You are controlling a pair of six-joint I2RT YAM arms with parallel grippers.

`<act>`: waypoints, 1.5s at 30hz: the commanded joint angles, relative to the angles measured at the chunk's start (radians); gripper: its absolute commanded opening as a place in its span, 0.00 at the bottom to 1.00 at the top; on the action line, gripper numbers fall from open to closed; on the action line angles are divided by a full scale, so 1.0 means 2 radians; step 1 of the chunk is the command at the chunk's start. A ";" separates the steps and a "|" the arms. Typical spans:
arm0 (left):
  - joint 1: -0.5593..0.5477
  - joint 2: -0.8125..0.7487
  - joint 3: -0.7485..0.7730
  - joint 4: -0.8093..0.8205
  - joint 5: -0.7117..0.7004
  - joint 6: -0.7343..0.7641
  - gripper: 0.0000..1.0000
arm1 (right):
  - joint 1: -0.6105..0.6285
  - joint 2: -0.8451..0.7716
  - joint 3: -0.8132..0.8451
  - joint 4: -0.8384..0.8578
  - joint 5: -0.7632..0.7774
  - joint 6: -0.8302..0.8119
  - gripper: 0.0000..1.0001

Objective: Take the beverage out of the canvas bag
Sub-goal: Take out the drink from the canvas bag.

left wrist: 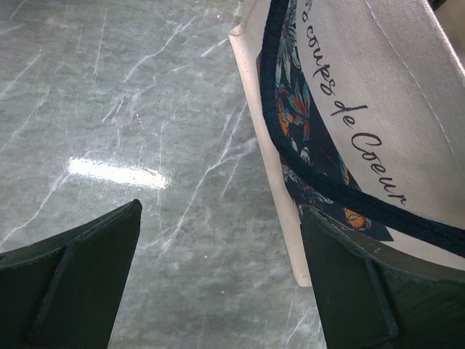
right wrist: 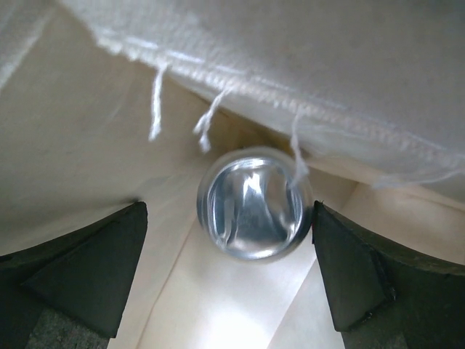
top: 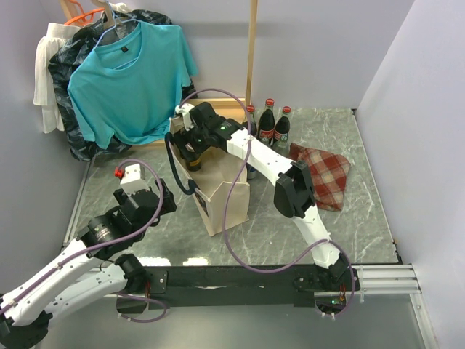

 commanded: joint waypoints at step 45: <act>-0.002 0.006 0.012 0.008 -0.010 -0.001 0.96 | -0.004 -0.023 0.013 0.019 0.062 0.001 0.00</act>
